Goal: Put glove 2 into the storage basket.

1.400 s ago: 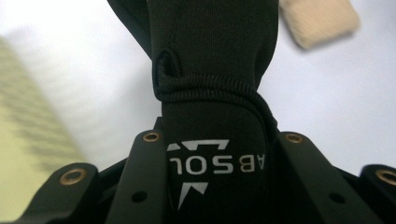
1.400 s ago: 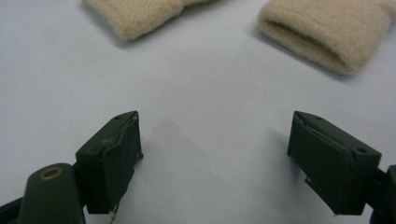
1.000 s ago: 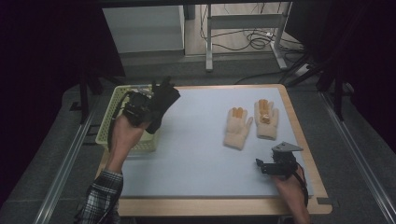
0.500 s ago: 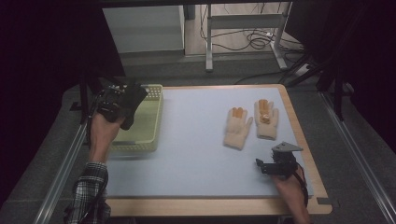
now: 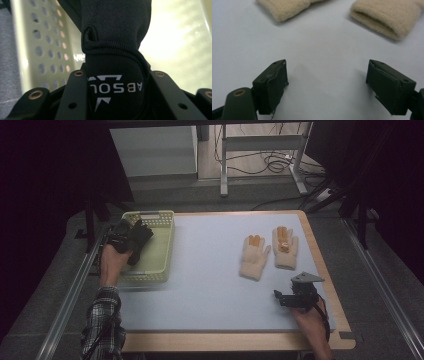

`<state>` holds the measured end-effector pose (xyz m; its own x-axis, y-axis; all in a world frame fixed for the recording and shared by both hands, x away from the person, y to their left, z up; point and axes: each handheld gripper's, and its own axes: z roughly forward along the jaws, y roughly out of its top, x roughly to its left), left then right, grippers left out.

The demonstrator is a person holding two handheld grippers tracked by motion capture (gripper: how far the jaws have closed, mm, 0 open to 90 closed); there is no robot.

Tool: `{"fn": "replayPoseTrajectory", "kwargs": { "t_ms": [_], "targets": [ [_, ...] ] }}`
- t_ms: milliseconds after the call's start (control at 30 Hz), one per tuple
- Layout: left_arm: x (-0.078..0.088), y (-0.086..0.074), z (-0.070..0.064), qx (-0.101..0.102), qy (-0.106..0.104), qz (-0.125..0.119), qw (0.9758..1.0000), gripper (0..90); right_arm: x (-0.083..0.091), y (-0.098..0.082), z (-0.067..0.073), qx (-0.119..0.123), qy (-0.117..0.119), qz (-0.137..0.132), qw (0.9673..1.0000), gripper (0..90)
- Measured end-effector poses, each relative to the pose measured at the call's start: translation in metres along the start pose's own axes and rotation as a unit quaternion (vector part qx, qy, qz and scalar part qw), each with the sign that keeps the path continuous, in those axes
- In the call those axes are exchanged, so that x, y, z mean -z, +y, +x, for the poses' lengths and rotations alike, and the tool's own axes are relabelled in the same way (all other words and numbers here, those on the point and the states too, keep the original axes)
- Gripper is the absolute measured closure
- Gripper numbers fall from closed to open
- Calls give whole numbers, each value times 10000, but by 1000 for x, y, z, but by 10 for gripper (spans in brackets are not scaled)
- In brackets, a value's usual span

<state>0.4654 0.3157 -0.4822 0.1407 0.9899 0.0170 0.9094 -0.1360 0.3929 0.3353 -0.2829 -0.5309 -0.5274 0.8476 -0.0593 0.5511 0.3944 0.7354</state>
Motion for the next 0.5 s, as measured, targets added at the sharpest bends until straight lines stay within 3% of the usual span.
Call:
{"fn": "replayPoseTrajectory", "kwargs": {
  "t_ms": [67, 133, 267, 333, 467, 500],
  "targets": [
    [-4, 2, -1, -24, -8, 79, 10000, 648, 0, 0, 0, -1, 1, -1, 10000, 172],
    [-13, 3, -3, -118, 67, 317, 9994, 631, 0, 0, 0, -1, 1, -1, 10000, 172],
    [-19, 3, -2, -119, 94, 471, 9988, 551, 0, 0, 0, -1, 2, -1, 10000, 173],
    [-18, 3, -3, -245, 226, 429, 9985, 345, 0, 0, 0, -2, 3, -1, 10000, 173],
    [-6, 3, -4, -300, 134, 342, 9989, 103, 0, 0, 0, -2, 3, -1, 10000, 173],
    [-1, 3, -3, -297, 118, 271, 9991, 94, 0, 0, 0, -1, 2, -1, 10000, 172]
  ]
}}
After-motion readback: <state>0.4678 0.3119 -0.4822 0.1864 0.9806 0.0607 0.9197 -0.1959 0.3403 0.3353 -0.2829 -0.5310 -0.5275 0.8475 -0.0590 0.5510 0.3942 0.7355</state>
